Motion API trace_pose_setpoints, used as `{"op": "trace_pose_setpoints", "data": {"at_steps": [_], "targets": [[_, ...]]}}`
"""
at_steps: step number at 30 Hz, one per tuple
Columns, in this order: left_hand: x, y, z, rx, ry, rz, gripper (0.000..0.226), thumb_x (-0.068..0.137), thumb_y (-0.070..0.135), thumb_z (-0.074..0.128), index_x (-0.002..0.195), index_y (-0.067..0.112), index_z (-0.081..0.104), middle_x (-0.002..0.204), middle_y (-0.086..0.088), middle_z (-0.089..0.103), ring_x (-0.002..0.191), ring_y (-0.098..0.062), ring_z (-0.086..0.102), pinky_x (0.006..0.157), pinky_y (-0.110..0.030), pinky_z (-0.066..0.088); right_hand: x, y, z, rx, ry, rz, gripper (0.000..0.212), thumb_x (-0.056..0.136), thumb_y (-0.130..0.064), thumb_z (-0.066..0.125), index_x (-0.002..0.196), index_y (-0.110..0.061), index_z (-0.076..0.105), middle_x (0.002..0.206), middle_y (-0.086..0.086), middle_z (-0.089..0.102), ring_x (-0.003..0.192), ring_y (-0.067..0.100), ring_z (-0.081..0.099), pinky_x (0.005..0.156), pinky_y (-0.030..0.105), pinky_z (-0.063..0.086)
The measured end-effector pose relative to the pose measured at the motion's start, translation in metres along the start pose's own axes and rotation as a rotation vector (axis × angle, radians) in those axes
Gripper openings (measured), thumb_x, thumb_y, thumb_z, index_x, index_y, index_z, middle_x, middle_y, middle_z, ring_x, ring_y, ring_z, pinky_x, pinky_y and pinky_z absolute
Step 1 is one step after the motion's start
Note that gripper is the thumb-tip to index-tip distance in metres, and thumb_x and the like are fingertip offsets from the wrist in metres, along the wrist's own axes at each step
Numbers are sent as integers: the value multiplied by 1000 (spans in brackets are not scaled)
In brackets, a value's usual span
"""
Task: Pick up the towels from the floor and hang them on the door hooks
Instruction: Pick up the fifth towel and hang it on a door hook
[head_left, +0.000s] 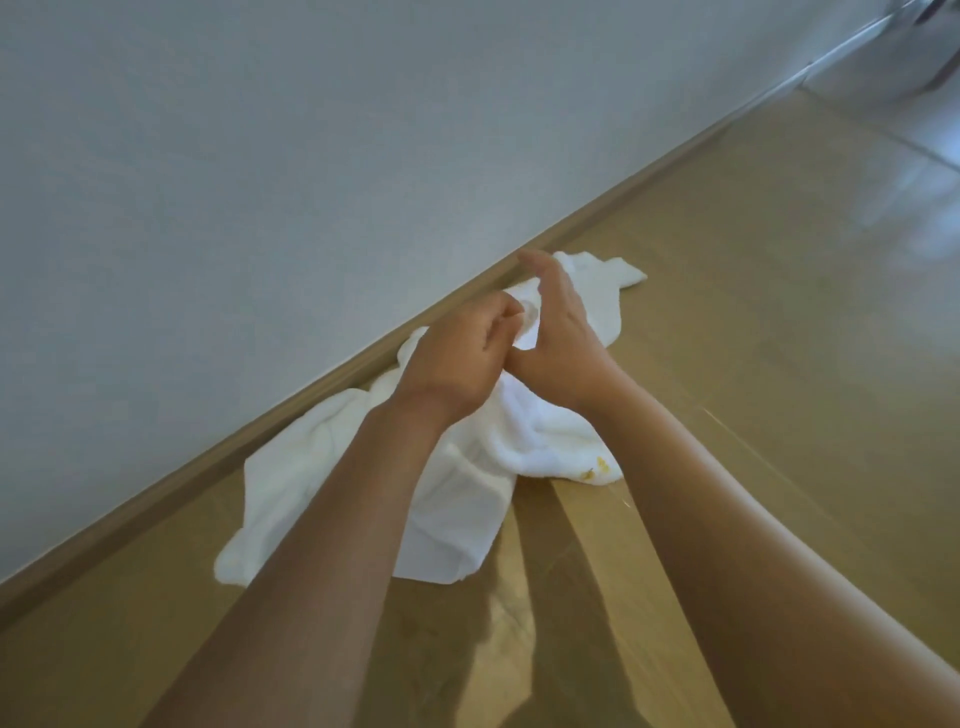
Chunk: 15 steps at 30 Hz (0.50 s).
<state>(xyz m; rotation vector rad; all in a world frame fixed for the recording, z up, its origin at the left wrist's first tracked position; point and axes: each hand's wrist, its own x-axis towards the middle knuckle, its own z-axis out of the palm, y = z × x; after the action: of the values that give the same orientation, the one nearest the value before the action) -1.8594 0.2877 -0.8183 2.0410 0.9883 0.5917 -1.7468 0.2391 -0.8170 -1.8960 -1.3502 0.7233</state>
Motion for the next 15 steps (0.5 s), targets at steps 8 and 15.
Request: {"op": "trace_pose_setpoints", "data": {"at_steps": [8,15], "targets": [[-3,7,-35,-204,-33,-178,10,74,28,55,79,23,47,63,11,39,56,-6,39,54,-18,35,7,-30,-9,218,181,99,14,85,-11,50,75,-1,51,69,4,47,63,15,43,59,29,35],[-7,-1,-44,-335,71,-230,35,95,29,45,90,-5,54,81,-7,51,72,-17,48,67,-34,38,4,-42,-33,180,163,87,7,84,-18,58,79,-15,55,70,-4,53,63,12,48,56,25,39]]}}
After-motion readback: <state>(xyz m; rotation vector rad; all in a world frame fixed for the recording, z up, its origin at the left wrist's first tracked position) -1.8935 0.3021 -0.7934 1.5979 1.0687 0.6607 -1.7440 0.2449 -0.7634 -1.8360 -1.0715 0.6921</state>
